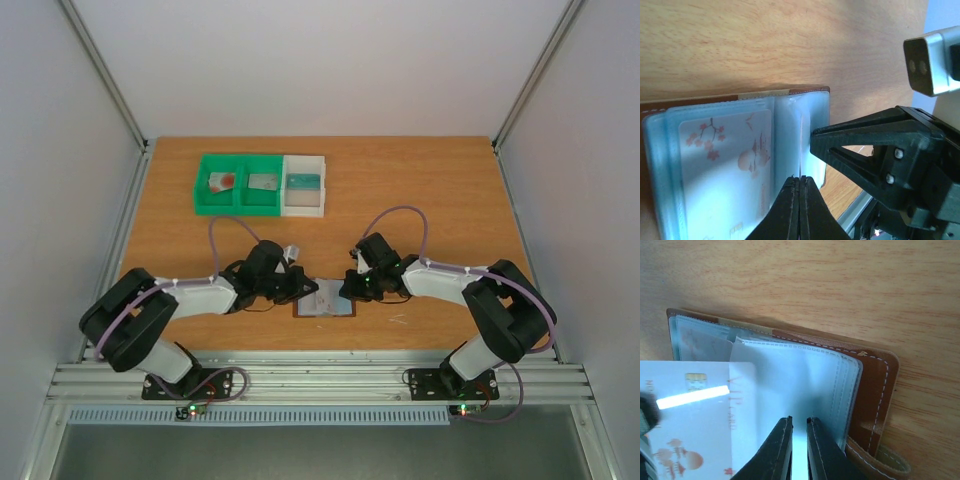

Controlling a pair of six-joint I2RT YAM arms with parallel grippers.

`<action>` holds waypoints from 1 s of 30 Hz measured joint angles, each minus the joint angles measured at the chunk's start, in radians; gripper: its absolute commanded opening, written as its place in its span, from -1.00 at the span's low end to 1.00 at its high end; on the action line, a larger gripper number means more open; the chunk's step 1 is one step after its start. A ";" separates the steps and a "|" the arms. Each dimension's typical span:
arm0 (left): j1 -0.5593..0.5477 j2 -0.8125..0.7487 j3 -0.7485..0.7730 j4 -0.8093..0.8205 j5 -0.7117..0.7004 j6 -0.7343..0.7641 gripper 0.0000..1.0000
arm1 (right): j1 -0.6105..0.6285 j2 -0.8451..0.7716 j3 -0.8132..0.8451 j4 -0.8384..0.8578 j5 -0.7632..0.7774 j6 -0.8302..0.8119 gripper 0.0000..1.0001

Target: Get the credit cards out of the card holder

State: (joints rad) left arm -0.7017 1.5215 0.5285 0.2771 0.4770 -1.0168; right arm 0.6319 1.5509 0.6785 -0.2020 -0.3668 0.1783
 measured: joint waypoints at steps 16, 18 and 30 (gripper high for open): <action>0.000 -0.392 -0.010 -0.246 -0.191 0.052 -0.99 | -0.005 -0.247 -0.013 -0.056 -0.048 0.007 -0.46; 0.000 -0.420 -0.010 -0.246 -0.191 0.046 -0.99 | -0.005 -0.298 -0.013 -0.056 -0.077 0.021 -0.41; 0.000 -0.482 -0.010 -0.147 -0.122 -0.027 -0.99 | -0.021 -0.420 -0.057 0.125 -0.309 0.228 0.03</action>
State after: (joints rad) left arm -0.7021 1.0393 0.5182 0.1299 0.3553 -1.0443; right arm 0.6106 1.1309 0.6212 -0.0772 -0.6758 0.4061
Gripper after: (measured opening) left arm 0.009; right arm 0.489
